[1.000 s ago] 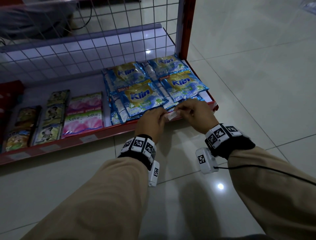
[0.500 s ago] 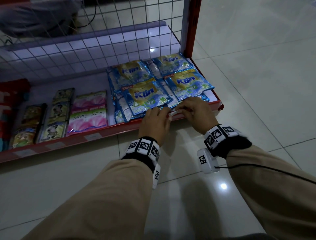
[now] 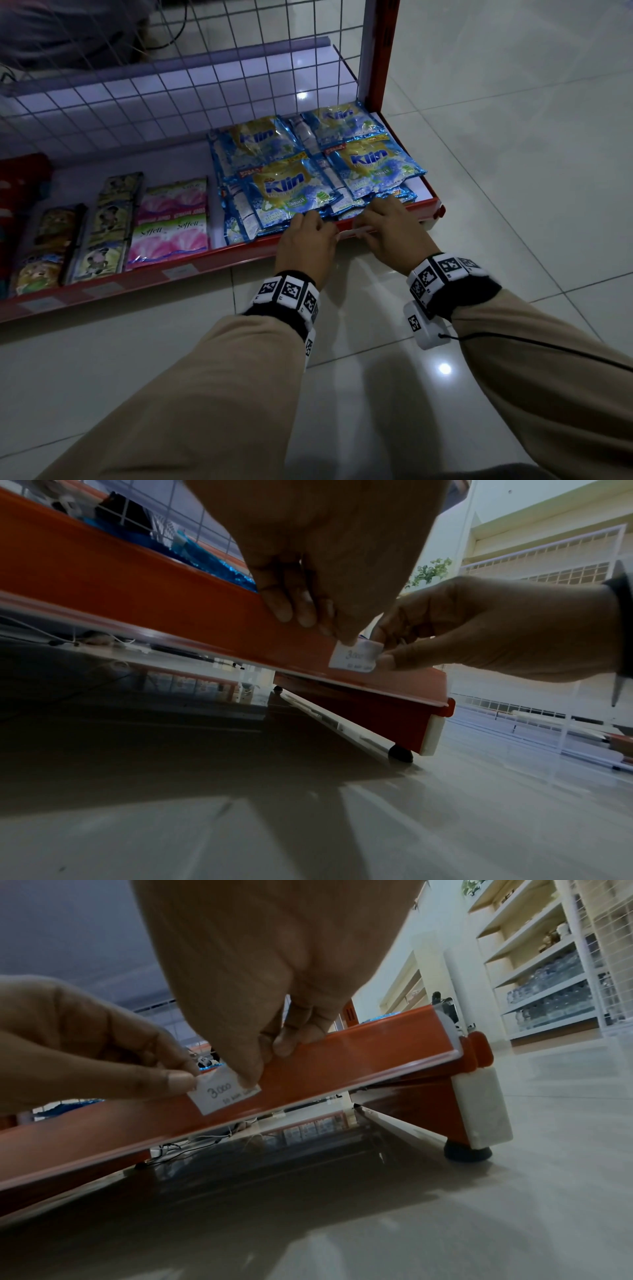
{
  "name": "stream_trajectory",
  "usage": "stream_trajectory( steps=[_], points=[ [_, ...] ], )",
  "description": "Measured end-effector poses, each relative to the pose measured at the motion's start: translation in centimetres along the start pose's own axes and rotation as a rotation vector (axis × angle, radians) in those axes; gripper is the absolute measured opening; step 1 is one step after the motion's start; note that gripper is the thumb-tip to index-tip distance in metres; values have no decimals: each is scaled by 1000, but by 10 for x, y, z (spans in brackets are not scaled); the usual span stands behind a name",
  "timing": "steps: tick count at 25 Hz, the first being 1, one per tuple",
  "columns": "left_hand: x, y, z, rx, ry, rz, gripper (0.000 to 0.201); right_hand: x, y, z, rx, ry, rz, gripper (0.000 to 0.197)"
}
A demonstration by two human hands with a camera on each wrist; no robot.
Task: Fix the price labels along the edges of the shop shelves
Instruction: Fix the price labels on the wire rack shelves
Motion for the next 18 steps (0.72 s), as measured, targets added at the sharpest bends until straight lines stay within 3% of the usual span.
stream_trajectory(
  steps=[9,18],
  points=[
    [2,3,0,3,52,-34,25,0,3,-3,41,-64,-82,19],
    [2,4,-2,-8,39,-34,17,0,0,-4,40,-70,-47,19]
  ],
)
Point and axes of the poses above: each hand's wrist, its own y-axis towards the middle knuckle, its own x-axis out of the palm, z = x × y, the point moved 3 cm from there along y, towards the middle knuckle, and after that the axes turned 8 degrees about -z, right-handed, at the moved point
